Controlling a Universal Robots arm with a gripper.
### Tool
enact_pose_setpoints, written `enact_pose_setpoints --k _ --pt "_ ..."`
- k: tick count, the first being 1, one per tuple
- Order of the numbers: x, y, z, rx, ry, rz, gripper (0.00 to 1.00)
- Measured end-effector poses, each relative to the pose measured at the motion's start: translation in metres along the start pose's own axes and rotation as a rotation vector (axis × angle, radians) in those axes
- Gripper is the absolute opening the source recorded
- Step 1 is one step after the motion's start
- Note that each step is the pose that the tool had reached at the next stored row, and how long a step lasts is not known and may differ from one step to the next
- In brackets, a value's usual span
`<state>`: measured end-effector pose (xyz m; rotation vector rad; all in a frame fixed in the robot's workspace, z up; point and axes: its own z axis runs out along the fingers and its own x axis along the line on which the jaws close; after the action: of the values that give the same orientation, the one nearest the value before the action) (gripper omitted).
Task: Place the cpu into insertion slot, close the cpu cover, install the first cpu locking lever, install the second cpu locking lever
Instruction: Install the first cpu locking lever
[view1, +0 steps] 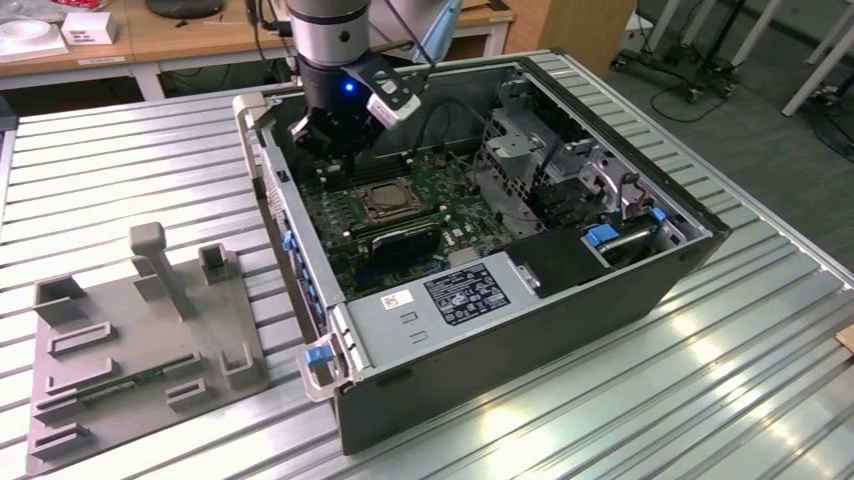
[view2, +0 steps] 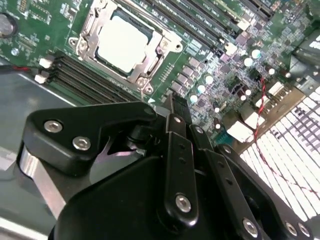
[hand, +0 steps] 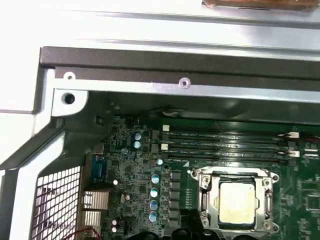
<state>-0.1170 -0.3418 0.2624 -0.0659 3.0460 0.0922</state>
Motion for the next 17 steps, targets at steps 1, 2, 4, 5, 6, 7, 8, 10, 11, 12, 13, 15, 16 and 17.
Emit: enact_pose_setpoints --k 1,2,4,5,6,7,8,10,11,12,13,15,16,17 --pt "-0.0001 0.0001 -0.0007 -0.0002 -0.0001 0.000 0.11" --pt "-0.0001 0.0001 -0.0007 -0.0006 -0.0002 0.000 0.11" --pt "0.0003 0.0001 -0.0008 -0.0008 -0.0005 0.000 0.11" --pt "0.0016 0.0003 -0.0008 -0.0011 -0.0016 0.000 0.11" --pt "0.0030 0.0006 -0.0007 -0.0013 -0.0025 0.000 0.11" --pt "0.0041 0.0010 -0.0006 -0.0014 -0.0031 0.000 0.11" --pt "0.0049 0.0014 -0.0004 -0.0016 -0.0035 0.000 0.11" --pt "0.0059 0.0027 0.0006 -0.0026 -0.0037 0.000 0.11" --pt "0.0061 0.0040 0.0011 -0.0029 -0.0038 0.000 0.11" --pt "0.0064 0.0055 0.0014 -0.0028 -0.0038 0.001 0.11" --pt "0.0065 0.0072 0.0018 -0.0029 -0.0039 0.001 0.11" --pt "0.0068 0.0102 0.0027 -0.0036 -0.0042 0.002 0.11" --pt "0.0069 0.0112 0.0032 -0.0040 -0.0041 0.002 0.11" --pt "0.0073 0.0117 0.0038 -0.0045 -0.0044 0.002 0.11"
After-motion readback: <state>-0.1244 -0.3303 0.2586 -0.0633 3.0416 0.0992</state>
